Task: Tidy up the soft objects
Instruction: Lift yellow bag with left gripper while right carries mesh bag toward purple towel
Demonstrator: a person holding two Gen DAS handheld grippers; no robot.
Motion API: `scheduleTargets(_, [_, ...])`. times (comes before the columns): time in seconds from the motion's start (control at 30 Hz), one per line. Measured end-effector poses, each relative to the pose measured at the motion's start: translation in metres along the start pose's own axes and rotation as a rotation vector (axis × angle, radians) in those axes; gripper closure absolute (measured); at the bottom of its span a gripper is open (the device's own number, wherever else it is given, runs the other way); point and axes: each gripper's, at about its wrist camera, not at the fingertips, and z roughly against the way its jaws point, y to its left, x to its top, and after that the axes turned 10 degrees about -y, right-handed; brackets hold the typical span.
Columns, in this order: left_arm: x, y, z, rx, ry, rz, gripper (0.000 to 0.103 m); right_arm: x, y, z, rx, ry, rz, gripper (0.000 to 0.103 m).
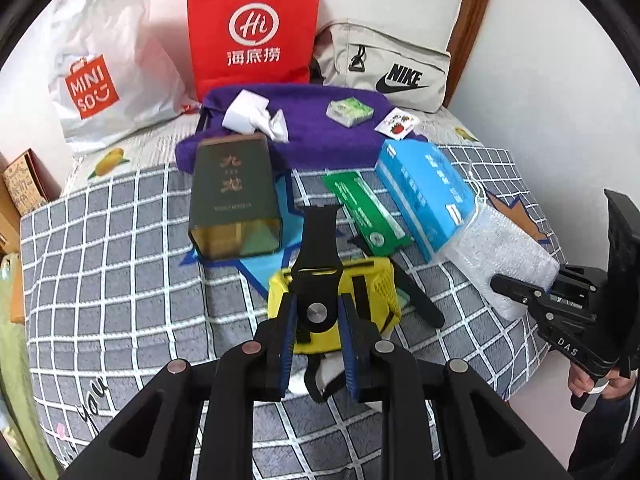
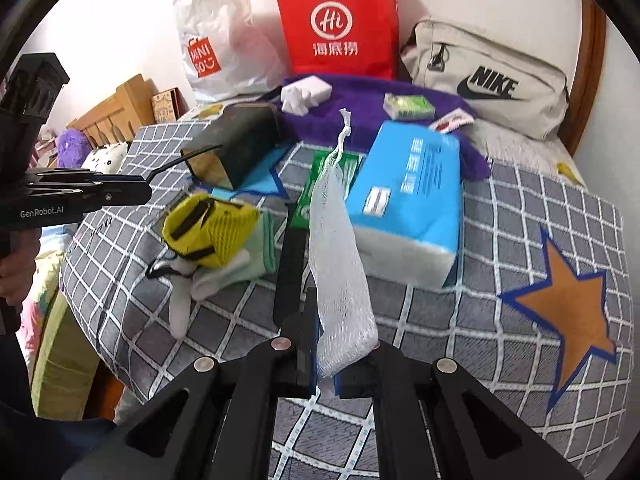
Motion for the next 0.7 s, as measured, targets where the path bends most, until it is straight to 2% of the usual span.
scheduleTargets(0.17, [0.015, 0.001, 0.001, 0.015, -0.03, -0.009, 0.083, 0.018, -0.004, 0.003, -0.016, -0.03, 0.002, 0.098])
scheduleTargets(0.2, [0.017, 0.002, 0.001, 0.012, -0.035, -0.009, 0.085, 0.021, -0.005, 0.004, -0.019, -0.036, 0.004, 0.098])
scheduleTargets(0.23, [0.02, 0.002, 0.0, 0.008, -0.039, -0.01, 0.09, 0.025, -0.006, 0.003, -0.022, -0.042, 0.006, 0.098])
scheduleTargets(0.3, [0.023, 0.003, -0.005, -0.002, -0.033, -0.01, 0.09, 0.032, -0.008, 0.002, -0.022, -0.049, 0.009, 0.098])
scheduleTargets(0.5, [0.012, 0.012, -0.032, 0.013, 0.028, -0.008, 0.09, 0.038, -0.007, -0.009, -0.017, -0.039, 0.013, 0.098])
scheduleTargets(0.7, [0.005, 0.012, -0.036, -0.014, 0.027, -0.024, 0.09, 0.036, -0.007, -0.014, -0.019, -0.025, 0.013, 0.098])
